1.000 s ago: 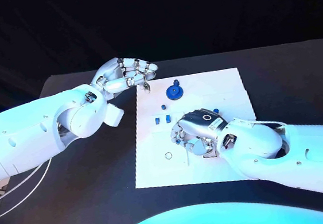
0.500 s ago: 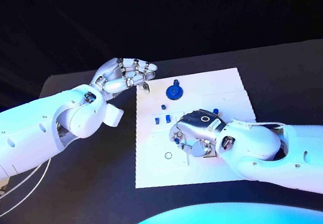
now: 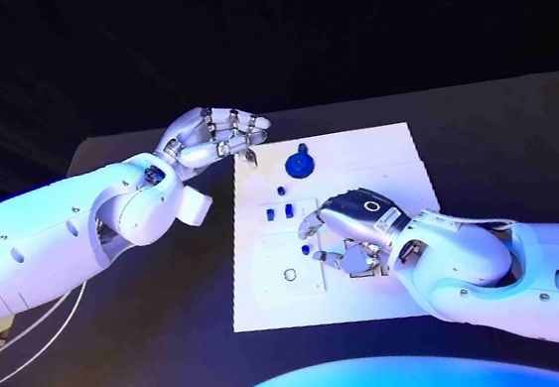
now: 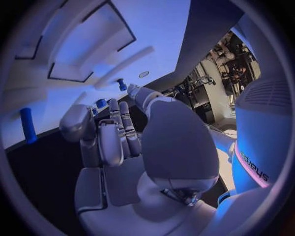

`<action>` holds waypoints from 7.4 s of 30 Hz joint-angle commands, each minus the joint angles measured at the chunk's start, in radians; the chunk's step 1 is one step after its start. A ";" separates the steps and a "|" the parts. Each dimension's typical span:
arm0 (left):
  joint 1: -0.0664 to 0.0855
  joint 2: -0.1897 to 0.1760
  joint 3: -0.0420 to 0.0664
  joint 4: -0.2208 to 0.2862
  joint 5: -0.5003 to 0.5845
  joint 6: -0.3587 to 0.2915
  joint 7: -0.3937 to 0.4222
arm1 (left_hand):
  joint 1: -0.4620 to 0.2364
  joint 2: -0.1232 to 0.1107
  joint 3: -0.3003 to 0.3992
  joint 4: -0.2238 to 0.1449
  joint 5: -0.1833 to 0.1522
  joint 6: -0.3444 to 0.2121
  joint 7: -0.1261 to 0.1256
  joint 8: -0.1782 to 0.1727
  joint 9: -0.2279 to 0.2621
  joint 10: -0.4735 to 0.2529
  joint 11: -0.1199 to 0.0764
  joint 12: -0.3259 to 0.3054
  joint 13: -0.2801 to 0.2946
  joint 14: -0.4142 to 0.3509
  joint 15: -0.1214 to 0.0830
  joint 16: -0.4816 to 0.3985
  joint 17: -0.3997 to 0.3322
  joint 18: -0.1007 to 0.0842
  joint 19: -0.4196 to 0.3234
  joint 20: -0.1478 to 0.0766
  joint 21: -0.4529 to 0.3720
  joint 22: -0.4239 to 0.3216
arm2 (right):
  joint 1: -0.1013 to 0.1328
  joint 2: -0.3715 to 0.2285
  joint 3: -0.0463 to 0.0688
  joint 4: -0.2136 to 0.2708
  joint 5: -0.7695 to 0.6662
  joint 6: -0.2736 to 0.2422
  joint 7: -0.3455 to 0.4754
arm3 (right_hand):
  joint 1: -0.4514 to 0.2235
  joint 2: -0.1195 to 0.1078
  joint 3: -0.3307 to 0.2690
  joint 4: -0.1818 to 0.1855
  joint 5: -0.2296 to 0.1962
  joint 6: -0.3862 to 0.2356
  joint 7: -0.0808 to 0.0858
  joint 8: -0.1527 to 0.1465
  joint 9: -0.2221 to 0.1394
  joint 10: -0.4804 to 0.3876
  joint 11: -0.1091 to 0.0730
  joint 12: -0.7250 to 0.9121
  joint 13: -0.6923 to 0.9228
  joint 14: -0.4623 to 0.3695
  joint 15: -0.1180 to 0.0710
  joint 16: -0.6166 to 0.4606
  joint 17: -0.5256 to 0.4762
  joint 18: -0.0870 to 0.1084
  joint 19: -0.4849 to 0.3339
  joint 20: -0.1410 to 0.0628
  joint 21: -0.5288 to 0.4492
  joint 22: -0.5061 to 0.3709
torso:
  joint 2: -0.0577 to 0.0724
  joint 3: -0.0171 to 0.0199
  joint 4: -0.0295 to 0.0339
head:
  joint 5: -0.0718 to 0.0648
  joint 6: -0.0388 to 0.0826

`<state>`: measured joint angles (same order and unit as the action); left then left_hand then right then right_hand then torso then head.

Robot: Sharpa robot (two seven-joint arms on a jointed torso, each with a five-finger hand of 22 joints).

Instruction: Assemble the parts on the task board

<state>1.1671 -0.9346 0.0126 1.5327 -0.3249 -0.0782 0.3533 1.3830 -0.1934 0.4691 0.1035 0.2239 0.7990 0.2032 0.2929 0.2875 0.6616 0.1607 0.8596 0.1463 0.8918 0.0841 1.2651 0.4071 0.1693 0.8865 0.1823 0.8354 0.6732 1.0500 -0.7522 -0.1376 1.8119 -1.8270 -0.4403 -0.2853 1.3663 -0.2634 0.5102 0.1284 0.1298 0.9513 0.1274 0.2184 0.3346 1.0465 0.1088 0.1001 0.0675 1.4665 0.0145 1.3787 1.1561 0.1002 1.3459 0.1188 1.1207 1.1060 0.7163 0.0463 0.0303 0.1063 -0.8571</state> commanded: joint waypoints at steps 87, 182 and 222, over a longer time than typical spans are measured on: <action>0.000 0.002 -0.006 -0.012 0.006 0.018 -0.001 | 0.010 0.005 -0.003 0.009 0.004 -0.005 0.018 0.004 -0.002 0.008 -0.001 -0.006 -0.004 -0.001 0.005 -0.007 0.000 0.015 0.009 -0.001 -0.006 -0.004 | 0.152 -0.139 0.026 -0.041 0.130 0.132 -0.044 | 0.156 0.077 -0.043 0.119 -0.010 0.173 -0.033 0.031 0.042 0.228 -0.075 0.099 0.041 0.033 -0.055 0.036 0.018 -0.044 0.127 -0.056 0.207 0.245 | 0.001 -0.0005 0.0014 | -0.044 0.021; 0.000 0.018 -0.008 -0.021 0.008 0.026 -0.005 | 0.011 0.007 -0.004 0.014 0.004 -0.006 0.018 0.005 -0.003 0.009 -0.001 -0.008 -0.007 -0.001 0.005 -0.008 0.000 0.015 0.011 -0.001 -0.009 -0.007 | 0.015 0.110 -0.007 -0.027 0.136 0.203 -0.008 | 0.080 0.025 -0.034 0.121 0.011 0.098 -0.008 0.004 0.055 0.196 -0.054 0.053 0.054 0.036 -0.037 0.041 0.028 -0.049 0.132 -0.044 0.226 0.268 | 0.002 0.0008 0.0014 | 0.008 -0.012; -0.002 0.016 -0.012 -0.027 0.012 0.019 -0.004 | 0.010 0.006 -0.006 0.017 0.004 -0.007 0.018 0.006 -0.004 0.004 0.000 -0.011 -0.010 -0.006 0.006 -0.012 -0.001 0.014 0.010 0.000 -0.011 -0.009 | 0.118 -0.222 0.020 0.091 0.601 -0.015 0.044 | -0.042 0.033 -0.260 0.159 0.044 0.010 -0.010 0.054 0.086 0.230 -0.074 0.843 0.829 0.053 -0.052 0.083 0.124 -0.075 0.182 -0.052 0.348 0.389 | -0.007 -0.0049 -0.0100 | -0.072 0.033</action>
<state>1.1659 -0.9189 0.0003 1.5037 -0.3223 -0.0684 0.3413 1.3870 -0.1894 0.4636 0.1146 0.2240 0.7990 0.2033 0.2929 0.2840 0.6615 0.1607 0.8511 0.1372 0.8880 0.0879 1.2572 0.4071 0.1693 0.8899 0.1788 0.8276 0.6657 1.1658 -0.9671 -0.1174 1.9050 -1.3727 -0.4655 -0.2426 1.3436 -0.2315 0.2583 0.2852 0.1653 0.9652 0.1208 0.2619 0.4155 1.2621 0.0342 0.8519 0.8054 1.4682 -0.0381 1.4557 1.2666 0.0373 1.4664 0.0676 1.4596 1.3081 0.7121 0.0434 0.0246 0.0500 -0.8271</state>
